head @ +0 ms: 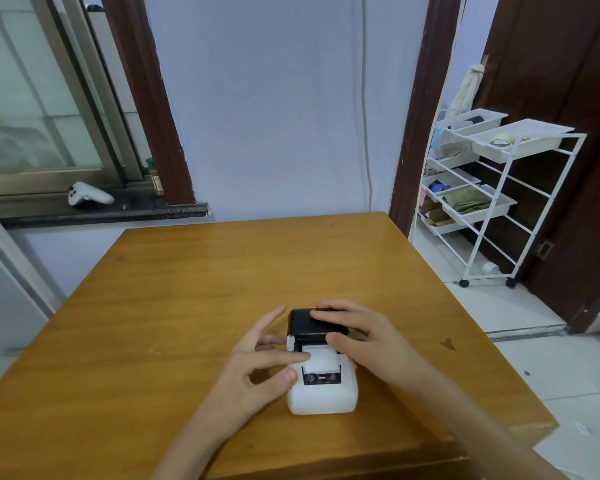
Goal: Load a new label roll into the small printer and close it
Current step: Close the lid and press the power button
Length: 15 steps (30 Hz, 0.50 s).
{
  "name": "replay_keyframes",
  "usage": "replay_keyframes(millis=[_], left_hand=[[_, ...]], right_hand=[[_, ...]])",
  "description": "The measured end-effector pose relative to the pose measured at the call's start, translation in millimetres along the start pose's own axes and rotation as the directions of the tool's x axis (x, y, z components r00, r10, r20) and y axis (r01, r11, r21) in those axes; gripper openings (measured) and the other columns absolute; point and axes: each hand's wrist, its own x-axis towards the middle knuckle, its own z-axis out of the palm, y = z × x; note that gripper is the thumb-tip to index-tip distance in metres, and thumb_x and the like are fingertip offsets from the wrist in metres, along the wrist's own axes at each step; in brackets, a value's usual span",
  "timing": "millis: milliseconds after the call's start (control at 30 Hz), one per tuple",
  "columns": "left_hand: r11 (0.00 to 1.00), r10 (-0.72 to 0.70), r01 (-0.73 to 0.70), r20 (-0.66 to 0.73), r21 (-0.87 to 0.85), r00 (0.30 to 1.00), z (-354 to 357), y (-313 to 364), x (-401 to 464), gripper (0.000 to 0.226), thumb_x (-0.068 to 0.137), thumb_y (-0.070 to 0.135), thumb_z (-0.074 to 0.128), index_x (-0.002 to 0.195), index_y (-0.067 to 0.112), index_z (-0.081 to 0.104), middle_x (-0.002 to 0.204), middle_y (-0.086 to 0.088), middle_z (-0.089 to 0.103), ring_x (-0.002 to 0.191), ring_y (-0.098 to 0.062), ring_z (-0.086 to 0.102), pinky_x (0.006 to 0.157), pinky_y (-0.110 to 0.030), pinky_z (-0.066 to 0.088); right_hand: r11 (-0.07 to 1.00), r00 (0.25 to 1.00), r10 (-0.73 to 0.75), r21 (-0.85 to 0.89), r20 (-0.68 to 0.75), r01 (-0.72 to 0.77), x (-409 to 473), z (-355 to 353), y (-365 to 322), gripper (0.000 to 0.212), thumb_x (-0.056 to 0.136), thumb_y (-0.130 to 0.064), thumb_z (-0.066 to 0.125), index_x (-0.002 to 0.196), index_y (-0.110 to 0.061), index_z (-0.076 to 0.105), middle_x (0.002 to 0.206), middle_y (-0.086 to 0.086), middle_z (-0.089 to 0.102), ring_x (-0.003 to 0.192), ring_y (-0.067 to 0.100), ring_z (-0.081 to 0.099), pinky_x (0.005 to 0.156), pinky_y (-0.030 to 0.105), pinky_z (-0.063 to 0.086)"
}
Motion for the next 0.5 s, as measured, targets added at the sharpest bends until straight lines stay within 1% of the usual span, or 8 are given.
replay_keyframes(millis=[100,167,233,300,367,400,467,500], left_hand=[[1.0,0.008,-0.008,-0.004,-0.01,1.0,0.0,-0.6,0.0,0.057,0.071,0.086,0.058,0.103,0.044,0.081,0.15,0.041,0.033,0.125,0.004,0.051,0.094,-0.003,0.039],[1.0,0.01,-0.01,-0.006,-0.02,1.0,-0.2,-2.2,0.3,0.058,0.072,0.085,0.058,0.103,0.042,0.081,0.15,0.04,0.035,0.124,0.002,0.052,0.095,-0.004,0.04],[1.0,0.012,-0.013,-0.012,-0.027,1.0,-0.7,-4.0,0.6,0.058,0.073,0.085,0.058,0.102,0.04,0.082,0.15,0.038,0.037,0.124,-0.001,0.053,0.096,-0.005,0.04],[0.999,0.012,-0.013,-0.026,-0.045,1.0,-1.3,-4.8,0.9,0.059,0.073,0.085,0.058,0.1,0.039,0.082,0.149,0.037,0.04,0.123,-0.003,0.055,0.097,-0.009,0.042],[0.996,0.002,-0.007,-0.06,-0.088,0.998,-2.1,-5.4,1.2,0.059,0.073,0.084,0.059,0.101,0.038,0.082,0.147,0.034,0.045,0.123,-0.004,0.058,0.101,-0.022,0.044],[0.994,-0.002,-0.007,-0.079,-0.108,0.997,-2.3,-6.2,1.4,0.059,0.073,0.083,0.06,0.103,0.038,0.082,0.147,0.032,0.047,0.125,-0.003,0.058,0.103,-0.028,0.044],[0.992,-0.014,0.002,-0.094,-0.124,0.995,-2.5,-7.7,2.3,0.059,0.073,0.082,0.061,0.109,0.039,0.079,0.147,0.03,0.05,0.133,0.002,0.052,0.109,-0.036,0.042],[0.992,-0.027,0.015,-0.088,-0.127,0.996,-2.2,-7.7,3.0,0.059,0.073,0.082,0.062,0.113,0.041,0.077,0.147,0.031,0.05,0.137,0.005,0.047,0.111,-0.037,0.041]], right_hand=[[0.995,1.0,-0.014,-0.102,-0.003,0.014,-3.3,0.3,2.9,0.035,0.093,-0.027,0.06,0.125,-0.043,0.063,0.137,-0.031,0.047,0.117,0.004,0.055,0.094,0.026,0.053],[0.997,1.0,-0.019,-0.073,-0.001,0.018,-4.4,2.2,4.3,0.031,0.096,-0.026,0.057,0.125,-0.037,0.064,0.138,-0.028,0.047,0.121,-0.004,0.051,0.093,0.018,0.049],[0.999,1.0,-0.012,-0.032,-0.008,0.012,-5.5,4.7,5.3,0.029,0.099,-0.024,0.053,0.123,-0.033,0.065,0.139,-0.025,0.047,0.122,-0.01,0.048,0.093,0.013,0.047],[1.0,1.0,0.007,0.015,-0.02,-0.007,-6.4,6.7,6.0,0.029,0.099,-0.022,0.052,0.122,-0.033,0.066,0.139,-0.025,0.048,0.122,-0.009,0.049,0.094,0.016,0.049],[0.998,0.999,0.033,0.058,-0.043,-0.031,-6.1,7.5,6.1,0.031,0.099,-0.017,0.053,0.122,-0.032,0.067,0.138,-0.024,0.051,0.121,-0.005,0.052,0.095,0.023,0.051],[0.995,0.997,0.052,0.084,-0.059,-0.047,-5.5,7.3,5.9,0.032,0.098,-0.014,0.053,0.122,-0.03,0.067,0.138,-0.023,0.053,0.119,-0.001,0.055,0.093,0.027,0.054],[0.987,0.993,0.086,0.143,-0.081,-0.074,-3.9,6.6,3.9,0.032,0.098,-0.01,0.053,0.122,-0.025,0.067,0.136,-0.019,0.055,0.112,0.008,0.062,0.082,0.037,0.056],[0.983,0.992,0.094,0.164,-0.086,-0.079,-3.5,6.2,2.7,0.032,0.098,-0.009,0.053,0.122,-0.024,0.067,0.137,-0.017,0.055,0.109,0.007,0.064,0.08,0.041,0.055]])
